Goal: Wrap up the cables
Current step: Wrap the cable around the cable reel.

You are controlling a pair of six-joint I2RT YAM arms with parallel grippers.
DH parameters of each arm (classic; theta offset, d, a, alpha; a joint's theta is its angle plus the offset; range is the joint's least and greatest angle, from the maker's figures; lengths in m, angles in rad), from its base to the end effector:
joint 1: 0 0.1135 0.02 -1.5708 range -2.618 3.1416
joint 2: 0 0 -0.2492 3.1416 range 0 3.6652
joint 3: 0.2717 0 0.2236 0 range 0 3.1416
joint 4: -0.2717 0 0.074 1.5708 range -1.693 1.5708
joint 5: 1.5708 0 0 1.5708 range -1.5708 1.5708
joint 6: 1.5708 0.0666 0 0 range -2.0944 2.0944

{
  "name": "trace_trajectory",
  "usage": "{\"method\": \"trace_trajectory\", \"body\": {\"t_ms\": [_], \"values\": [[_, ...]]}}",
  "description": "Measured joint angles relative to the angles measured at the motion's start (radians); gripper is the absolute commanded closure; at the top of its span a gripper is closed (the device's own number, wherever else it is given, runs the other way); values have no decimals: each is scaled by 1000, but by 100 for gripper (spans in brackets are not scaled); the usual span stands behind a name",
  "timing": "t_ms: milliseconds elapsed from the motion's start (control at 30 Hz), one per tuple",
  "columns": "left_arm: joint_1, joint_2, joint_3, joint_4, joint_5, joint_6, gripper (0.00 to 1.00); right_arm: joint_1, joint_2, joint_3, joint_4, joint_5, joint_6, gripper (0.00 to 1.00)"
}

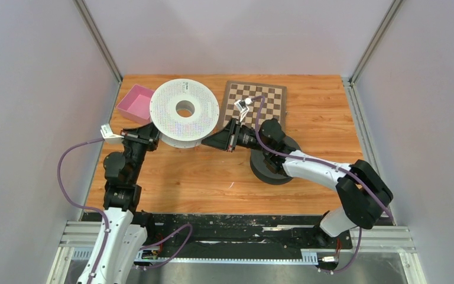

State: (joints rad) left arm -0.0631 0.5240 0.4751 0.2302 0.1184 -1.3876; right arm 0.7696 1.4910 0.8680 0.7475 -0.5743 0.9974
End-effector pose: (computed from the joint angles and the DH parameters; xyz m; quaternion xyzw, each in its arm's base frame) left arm 0.1593 -0.0180 0.3129 -0.3571 0.5319 -0.5371 0.5487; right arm 0.2183 0.2619 0.3011 -0.1388 0.6547 0.6747 0.3113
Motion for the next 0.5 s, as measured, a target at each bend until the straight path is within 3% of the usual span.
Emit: {"method": "trace_trajectory", "body": {"t_ms": [500], "values": [[0,5,-124,119,-88,-107,100,68,192,115,84,158,138,95]]}}
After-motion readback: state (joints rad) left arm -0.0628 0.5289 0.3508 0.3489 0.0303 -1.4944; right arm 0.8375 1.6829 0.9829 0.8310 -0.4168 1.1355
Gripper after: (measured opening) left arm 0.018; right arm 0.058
